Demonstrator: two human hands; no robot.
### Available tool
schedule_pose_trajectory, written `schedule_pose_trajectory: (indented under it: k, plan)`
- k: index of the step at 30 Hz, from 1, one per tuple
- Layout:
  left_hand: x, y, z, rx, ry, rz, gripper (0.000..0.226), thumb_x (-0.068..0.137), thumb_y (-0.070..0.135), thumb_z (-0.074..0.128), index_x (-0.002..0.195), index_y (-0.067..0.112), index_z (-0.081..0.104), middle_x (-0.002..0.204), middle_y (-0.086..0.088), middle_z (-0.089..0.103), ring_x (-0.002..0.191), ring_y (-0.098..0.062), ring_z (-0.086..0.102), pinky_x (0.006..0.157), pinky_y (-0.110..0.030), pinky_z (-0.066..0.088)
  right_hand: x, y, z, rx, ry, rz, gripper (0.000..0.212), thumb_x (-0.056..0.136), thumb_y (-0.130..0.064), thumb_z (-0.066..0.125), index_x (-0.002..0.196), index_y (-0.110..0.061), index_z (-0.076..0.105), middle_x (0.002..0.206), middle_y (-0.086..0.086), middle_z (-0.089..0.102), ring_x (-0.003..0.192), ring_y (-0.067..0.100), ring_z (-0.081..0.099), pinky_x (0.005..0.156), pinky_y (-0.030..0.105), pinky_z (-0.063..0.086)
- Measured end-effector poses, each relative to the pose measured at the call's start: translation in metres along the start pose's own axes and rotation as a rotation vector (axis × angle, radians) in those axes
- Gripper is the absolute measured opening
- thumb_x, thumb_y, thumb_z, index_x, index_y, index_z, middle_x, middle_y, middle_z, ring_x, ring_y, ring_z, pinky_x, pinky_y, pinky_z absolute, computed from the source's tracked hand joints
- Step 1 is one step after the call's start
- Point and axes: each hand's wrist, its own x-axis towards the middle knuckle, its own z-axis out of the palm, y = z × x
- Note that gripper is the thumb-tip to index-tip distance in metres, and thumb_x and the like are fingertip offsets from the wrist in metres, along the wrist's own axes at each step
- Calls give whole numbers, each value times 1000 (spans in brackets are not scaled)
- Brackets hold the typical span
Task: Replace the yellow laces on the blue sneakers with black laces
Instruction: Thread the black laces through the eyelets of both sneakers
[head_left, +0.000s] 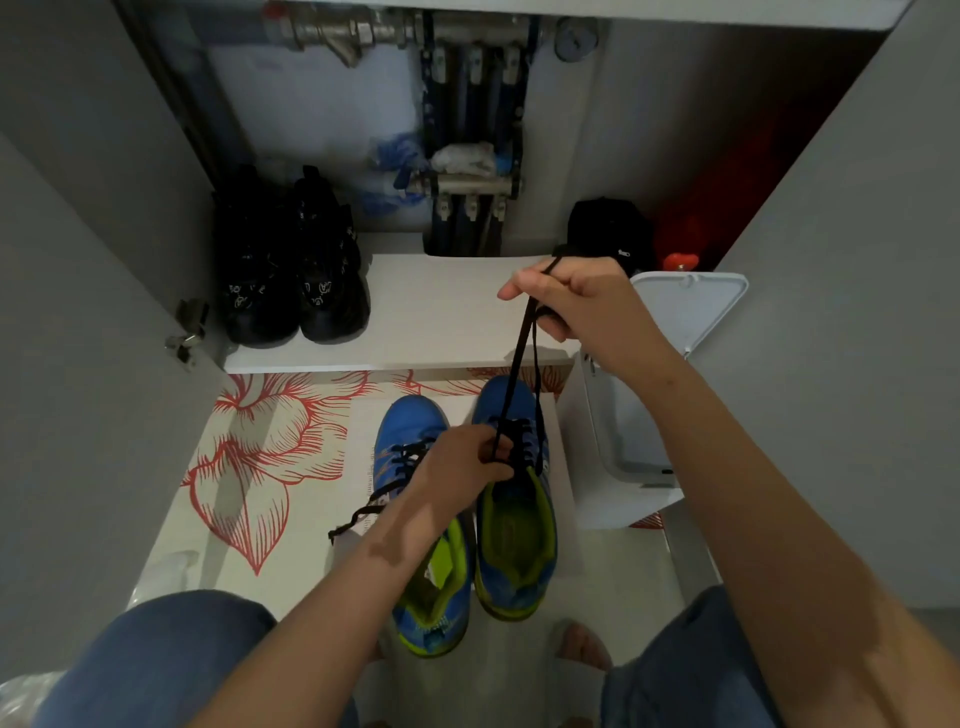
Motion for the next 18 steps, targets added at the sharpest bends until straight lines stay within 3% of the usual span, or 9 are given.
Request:
schedule_pose_trajectory:
  k: [2,5,7,10,14,18]
  plan:
    - [1,-3,5,-8,115,23,24,87,6,62,111,7,64,109,-5,67,94,-9,59,71,-2,41,0,2,2,-48,22,-36,26,96,-20,51,91,-4,70,48,2,47,40,4,40,51,9,36]
    - [4,-7,8,39,203,-2,16,91,14,59,99,3,67,99,-13,67,86,-20,62,76,-25,48,-1,3,3,-102,36,-61,29,97,-24,49,87,-5,69,48,2,48,41,4,42,56,7,38]
    - [4,-11,10,36,259,-18,19,93,18,55,95,2,64,92,-16,65,79,-25,62,73,-31,51,1,5,1,-92,52,-49,32,97,-24,49,85,-2,67,44,-8,45,40,4,39,53,9,35]
    - [0,-13,13,11,341,-34,19,96,22,48,101,6,57,92,-16,67,85,-33,65,78,-44,55,3,8,-5,-64,82,-26,34,97,-26,48,87,1,66,42,-10,45,40,5,38,48,12,35]
    - [-2,-7,14,-158,345,-96,22,98,20,42,108,4,52,97,-19,66,86,-36,66,75,-44,57,2,13,-9,-99,74,-5,32,97,-28,49,88,-3,67,42,-15,48,39,5,37,45,14,34]
    - [-1,-8,15,52,334,-48,21,98,23,43,105,6,53,96,-16,66,89,-33,64,81,-44,54,4,15,-12,-90,105,5,27,96,-29,51,87,-8,67,44,-12,48,39,3,38,45,11,33]
